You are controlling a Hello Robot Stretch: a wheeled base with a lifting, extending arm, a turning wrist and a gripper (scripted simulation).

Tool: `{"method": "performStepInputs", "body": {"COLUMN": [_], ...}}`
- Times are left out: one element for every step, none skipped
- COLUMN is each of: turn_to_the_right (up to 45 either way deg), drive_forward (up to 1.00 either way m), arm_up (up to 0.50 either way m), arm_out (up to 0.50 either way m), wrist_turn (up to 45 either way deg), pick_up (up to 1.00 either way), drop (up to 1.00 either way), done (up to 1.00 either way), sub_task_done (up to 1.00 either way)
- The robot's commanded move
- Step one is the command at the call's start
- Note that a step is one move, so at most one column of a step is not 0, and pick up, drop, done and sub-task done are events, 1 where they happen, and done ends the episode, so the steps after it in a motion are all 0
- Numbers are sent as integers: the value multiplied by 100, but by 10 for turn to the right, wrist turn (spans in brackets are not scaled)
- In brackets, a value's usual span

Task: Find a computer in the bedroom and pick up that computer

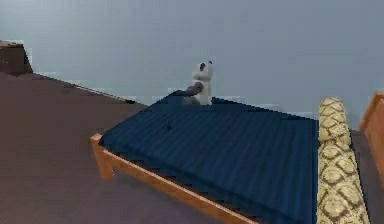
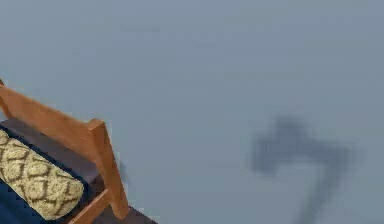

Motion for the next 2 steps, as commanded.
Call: {"method": "performStepInputs", "body": {"turn_to_the_right": [-210,0], "drive_forward": [0,20], "arm_up": [0,0], "arm_out": [0,0], "wrist_turn": [0,0], "pick_up": [0,0], "drop": [0,0], "done": [0,0], "sub_task_done": [0,0]}}
